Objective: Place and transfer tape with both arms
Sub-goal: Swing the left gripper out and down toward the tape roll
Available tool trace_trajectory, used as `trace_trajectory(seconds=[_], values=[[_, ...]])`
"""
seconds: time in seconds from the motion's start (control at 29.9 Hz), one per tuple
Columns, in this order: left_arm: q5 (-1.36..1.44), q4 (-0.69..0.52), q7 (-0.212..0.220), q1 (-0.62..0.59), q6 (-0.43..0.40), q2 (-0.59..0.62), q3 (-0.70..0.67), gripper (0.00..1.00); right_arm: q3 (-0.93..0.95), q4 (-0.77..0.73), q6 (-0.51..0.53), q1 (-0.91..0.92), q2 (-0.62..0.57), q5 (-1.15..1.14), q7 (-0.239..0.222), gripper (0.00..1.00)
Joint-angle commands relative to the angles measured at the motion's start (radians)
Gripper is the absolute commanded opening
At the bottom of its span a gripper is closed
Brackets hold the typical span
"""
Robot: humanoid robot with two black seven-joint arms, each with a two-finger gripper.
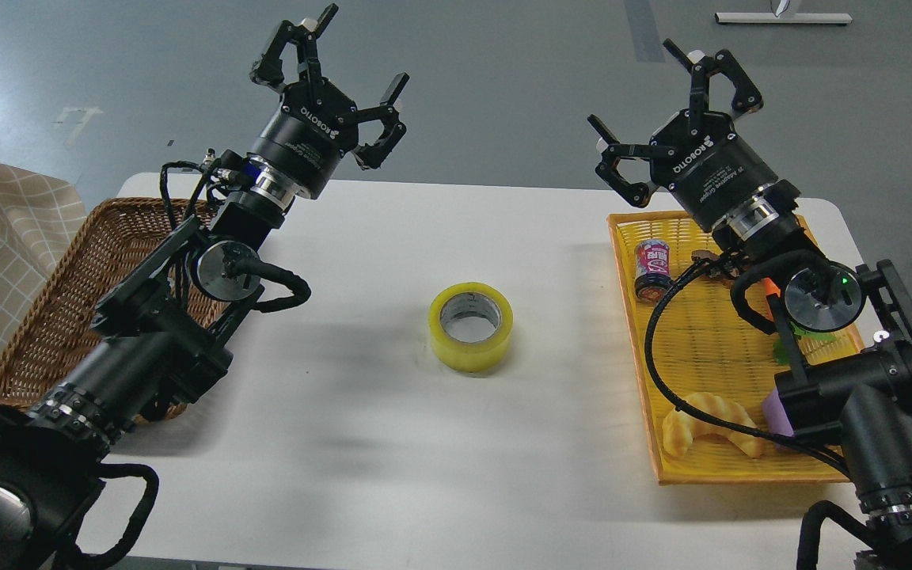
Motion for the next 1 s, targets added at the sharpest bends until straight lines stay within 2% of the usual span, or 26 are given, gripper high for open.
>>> trace_trajectory(seconds=[0.0, 0.17, 0.3, 0.4, 0.7, 0.8, 0.97], values=[[0.05, 0.0, -0.008, -0.002, 0.0, 0.01, 0.015, 0.98, 0.0, 0.001, 0.0, -0.006, 0.0, 0.0, 0.0, 1.0], [0.212, -0.001, -0.01, -0.005, 0.0, 0.028, 0.015, 0.98, 0.003, 0.003, 0.0, -0.02, 0.0, 0.0, 0.0, 1.0], [0.422, -0.072, -0.01, -0.013, 0.071, 0.061, 0.015, 0.98, 0.009, 0.008, 0.0, -0.049, 0.0, 0.0, 0.0, 1.0], [0.507, -0.133, -0.01, -0.005, 0.093, 0.085, 0.021, 0.98, 0.012, 0.008, 0.0, -0.064, -0.008, 0.0, 0.0, 1.0], [0.711, -0.239, -0.008, -0.004, 0.11, 0.174, 0.053, 0.98, 0.038, 0.009, 0.0, -0.107, -0.051, 0.008, 0.002, 1.0], [0.743, -0.241, -0.008, -0.004, 0.107, 0.188, 0.067, 0.98, 0.049, 0.012, 0.0, -0.119, -0.054, 0.008, 0.002, 1.0], [0.751, -0.274, 0.008, -0.022, 0.111, 0.254, 0.154, 0.98, 0.069, 0.023, 0.0, -0.145, -0.074, 0.008, 0.003, 1.0]])
